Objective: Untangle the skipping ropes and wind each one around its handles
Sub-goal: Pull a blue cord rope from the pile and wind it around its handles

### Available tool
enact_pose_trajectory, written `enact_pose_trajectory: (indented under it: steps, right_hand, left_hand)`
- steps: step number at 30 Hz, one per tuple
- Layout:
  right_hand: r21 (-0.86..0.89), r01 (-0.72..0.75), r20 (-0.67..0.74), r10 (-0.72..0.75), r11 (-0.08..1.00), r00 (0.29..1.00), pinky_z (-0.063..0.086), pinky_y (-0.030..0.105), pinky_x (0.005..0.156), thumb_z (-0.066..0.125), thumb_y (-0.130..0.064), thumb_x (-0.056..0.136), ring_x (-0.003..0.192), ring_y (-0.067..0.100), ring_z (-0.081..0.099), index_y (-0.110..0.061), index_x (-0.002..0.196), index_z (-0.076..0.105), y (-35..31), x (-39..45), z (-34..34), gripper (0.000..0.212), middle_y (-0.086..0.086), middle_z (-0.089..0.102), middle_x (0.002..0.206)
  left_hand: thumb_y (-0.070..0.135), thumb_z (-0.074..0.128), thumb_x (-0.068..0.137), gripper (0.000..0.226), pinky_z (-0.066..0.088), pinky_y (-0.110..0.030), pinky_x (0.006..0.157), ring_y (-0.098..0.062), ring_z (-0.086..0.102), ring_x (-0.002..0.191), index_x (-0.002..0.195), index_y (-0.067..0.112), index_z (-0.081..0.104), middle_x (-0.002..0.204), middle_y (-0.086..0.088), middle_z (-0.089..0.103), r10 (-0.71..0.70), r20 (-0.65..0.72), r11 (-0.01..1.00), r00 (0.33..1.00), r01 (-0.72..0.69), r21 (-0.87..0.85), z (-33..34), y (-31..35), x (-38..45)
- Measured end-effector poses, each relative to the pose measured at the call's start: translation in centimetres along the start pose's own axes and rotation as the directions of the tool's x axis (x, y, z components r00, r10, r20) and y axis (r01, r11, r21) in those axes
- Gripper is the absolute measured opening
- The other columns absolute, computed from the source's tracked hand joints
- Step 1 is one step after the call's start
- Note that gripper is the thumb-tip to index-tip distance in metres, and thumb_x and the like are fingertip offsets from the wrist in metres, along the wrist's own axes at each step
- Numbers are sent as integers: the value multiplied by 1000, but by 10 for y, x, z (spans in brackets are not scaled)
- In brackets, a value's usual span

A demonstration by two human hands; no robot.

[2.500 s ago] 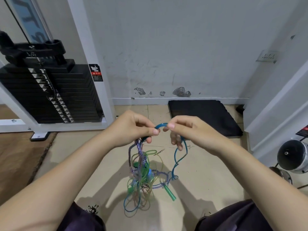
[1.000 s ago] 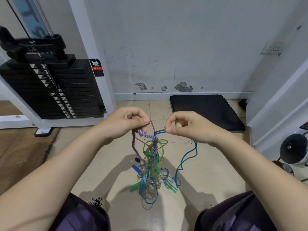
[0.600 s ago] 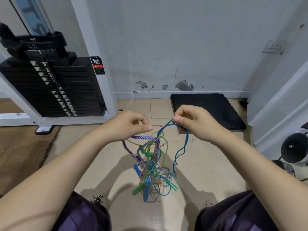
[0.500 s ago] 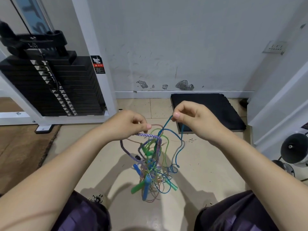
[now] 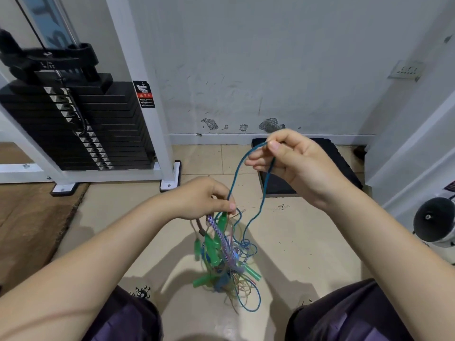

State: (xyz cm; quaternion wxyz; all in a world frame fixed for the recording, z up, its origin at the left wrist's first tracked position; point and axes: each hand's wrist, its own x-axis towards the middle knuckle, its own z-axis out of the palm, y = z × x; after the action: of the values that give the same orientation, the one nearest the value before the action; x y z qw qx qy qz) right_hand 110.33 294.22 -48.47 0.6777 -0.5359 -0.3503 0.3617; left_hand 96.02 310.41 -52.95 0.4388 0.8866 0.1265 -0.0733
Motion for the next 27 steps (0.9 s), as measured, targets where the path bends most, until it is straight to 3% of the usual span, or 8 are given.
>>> enact_pose_trajectory:
  steps: [2,4,10,14,17,21,24,27]
  right_hand:
    - [-115,-43,-34,39,992,999,56,40,87,54,-9,96,87,32,71,-6,91,58,3,1,-8,6,15,72,90]
    - [-240,-109,-48,100,965,994,54,42,87,62,-10,93,79,28,70,-6,95,62,5,0,-14,4,11,72,88]
    - [-400,-186,62,229,898,971,49,32,64,80,-24,70,62,23,58,-14,109,64,8,-5,-8,44,10,67,81]
    - [-639,-132,124,270,758,955,30,23,53,83,-25,76,55,10,41,-19,92,71,13,-5,-1,21,-4,52,59]
    - [-785,-69,131,274,615,953,24,15,47,82,-27,77,45,5,33,-19,82,76,11,-5,0,12,-12,39,45]
    - [-672,12,117,90,740,989,33,20,53,76,-16,83,53,4,39,-18,76,74,15,-5,8,8,-5,53,55]
    - [-470,28,-25,-45,882,999,40,20,50,68,-9,89,47,15,47,-11,77,69,8,-3,5,12,5,54,54]
    - [-435,2,-70,-35,900,997,45,22,56,62,-9,94,51,18,56,-4,82,64,0,1,-9,13,7,60,64]
  left_hand:
    - [24,66,93,24,51,-34,52,-13,54,47,86,2,71,78,-13,72,-30,-11,997,999,29,-69,-5,-1,-1]
    - [28,68,91,26,41,-28,49,-13,45,43,76,6,70,72,-24,64,-25,-75,998,997,21,-61,-9,-2,-2]
    - [28,76,83,12,39,-20,55,-8,49,53,82,16,78,57,3,64,32,-111,991,993,-45,-123,-8,8,-4]
    - [24,83,74,13,41,-20,62,-5,52,58,83,15,79,62,-3,65,63,-90,987,994,-75,-140,-2,14,-3]
    - [22,85,74,12,36,-16,58,1,46,56,84,21,78,61,15,63,61,-11,996,998,-61,-69,-6,13,-5]
    - [19,83,77,19,38,-9,63,11,53,62,93,24,74,88,6,69,48,18,998,999,-49,30,-9,6,-6]
    - [21,83,77,20,38,-6,70,12,56,78,94,25,73,92,6,70,-9,28,994,1000,6,111,-14,-3,-7]
    - [23,84,76,18,44,-15,73,5,57,72,90,24,73,86,3,71,-27,-19,999,999,28,45,-21,-8,-8]
